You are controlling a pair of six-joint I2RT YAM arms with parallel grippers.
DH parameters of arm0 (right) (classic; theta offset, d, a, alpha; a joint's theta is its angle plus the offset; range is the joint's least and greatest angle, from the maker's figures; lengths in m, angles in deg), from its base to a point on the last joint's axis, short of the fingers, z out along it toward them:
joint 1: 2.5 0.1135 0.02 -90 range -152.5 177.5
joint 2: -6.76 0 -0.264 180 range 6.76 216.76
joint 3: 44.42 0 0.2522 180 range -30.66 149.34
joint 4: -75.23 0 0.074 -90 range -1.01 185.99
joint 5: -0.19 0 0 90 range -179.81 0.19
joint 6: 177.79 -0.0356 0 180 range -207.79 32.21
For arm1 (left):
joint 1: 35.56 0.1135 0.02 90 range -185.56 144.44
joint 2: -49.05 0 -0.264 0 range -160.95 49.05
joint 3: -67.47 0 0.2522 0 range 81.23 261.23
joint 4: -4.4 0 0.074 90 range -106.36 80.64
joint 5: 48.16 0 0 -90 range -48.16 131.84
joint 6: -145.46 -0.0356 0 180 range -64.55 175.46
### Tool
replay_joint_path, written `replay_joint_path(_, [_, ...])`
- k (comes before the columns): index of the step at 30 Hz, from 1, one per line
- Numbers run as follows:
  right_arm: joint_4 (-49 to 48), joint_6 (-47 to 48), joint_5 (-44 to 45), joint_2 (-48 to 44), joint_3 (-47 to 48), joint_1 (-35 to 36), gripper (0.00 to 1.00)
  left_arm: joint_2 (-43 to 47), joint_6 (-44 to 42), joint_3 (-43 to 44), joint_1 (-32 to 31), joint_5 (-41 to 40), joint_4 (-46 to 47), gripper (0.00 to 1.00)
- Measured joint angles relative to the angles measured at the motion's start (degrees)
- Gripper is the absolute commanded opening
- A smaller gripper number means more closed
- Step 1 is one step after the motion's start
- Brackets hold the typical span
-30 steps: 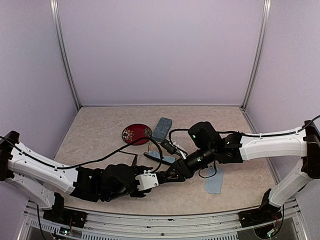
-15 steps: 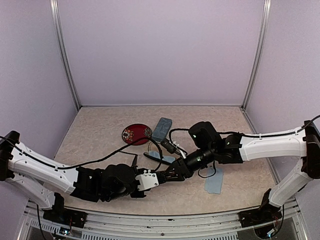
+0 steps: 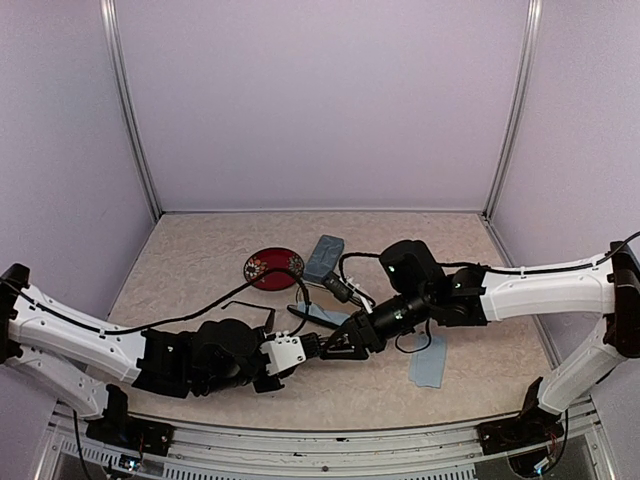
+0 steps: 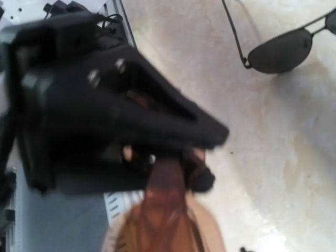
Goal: Organize the sunglasses
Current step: Pass from the right arm to the left
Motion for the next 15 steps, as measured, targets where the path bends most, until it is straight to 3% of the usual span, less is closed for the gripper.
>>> replay_joint_path(1, [0.0,0.2,0.0,-0.3,-0.1,-0.1,0.70,0.9,0.5,-0.7,0.5,0.5,-0.2,0.23])
replay_joint_path(4, [0.2,2.0,0.1,-1.4,-0.9,-0.2,0.77,3.5,2.1,-2.0,2.4,2.4,-0.6,0.24])
replay_joint_path(15, [4.4,12.4,10.4,-10.9,-1.3,-0.2,0.82,10.4,10.8,-2.3,10.4,16.3,-4.5,0.26])
